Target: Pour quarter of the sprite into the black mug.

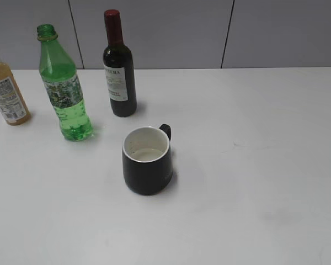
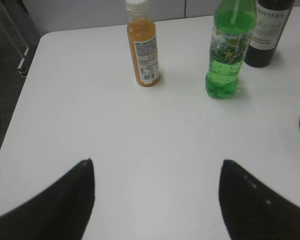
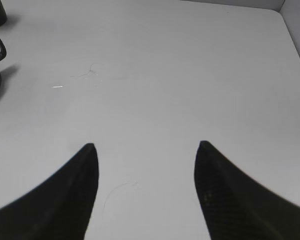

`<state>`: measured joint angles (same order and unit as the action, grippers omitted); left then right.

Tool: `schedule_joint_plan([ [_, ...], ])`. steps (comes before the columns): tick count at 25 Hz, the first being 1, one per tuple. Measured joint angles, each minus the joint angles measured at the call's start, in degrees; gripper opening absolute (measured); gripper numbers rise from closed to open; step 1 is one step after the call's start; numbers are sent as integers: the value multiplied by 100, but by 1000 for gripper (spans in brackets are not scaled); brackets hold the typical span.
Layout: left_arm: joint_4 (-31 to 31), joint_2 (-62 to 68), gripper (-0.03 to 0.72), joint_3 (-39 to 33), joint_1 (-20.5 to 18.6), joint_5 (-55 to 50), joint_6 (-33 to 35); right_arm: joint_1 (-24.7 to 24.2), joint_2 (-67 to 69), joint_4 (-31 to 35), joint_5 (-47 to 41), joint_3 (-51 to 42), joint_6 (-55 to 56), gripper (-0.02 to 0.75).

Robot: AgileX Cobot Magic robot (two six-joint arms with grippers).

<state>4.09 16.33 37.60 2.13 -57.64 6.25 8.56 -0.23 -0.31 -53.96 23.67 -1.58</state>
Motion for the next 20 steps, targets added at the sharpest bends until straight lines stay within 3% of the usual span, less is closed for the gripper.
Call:
schedule_joint_plan([
  [12,-58,-996,589,-707,0,11,0,0,0,0,0,0,0,464],
  [20,-58,-1550,589,-741,0,3,0,0,0,0,0,0,0,464],
])
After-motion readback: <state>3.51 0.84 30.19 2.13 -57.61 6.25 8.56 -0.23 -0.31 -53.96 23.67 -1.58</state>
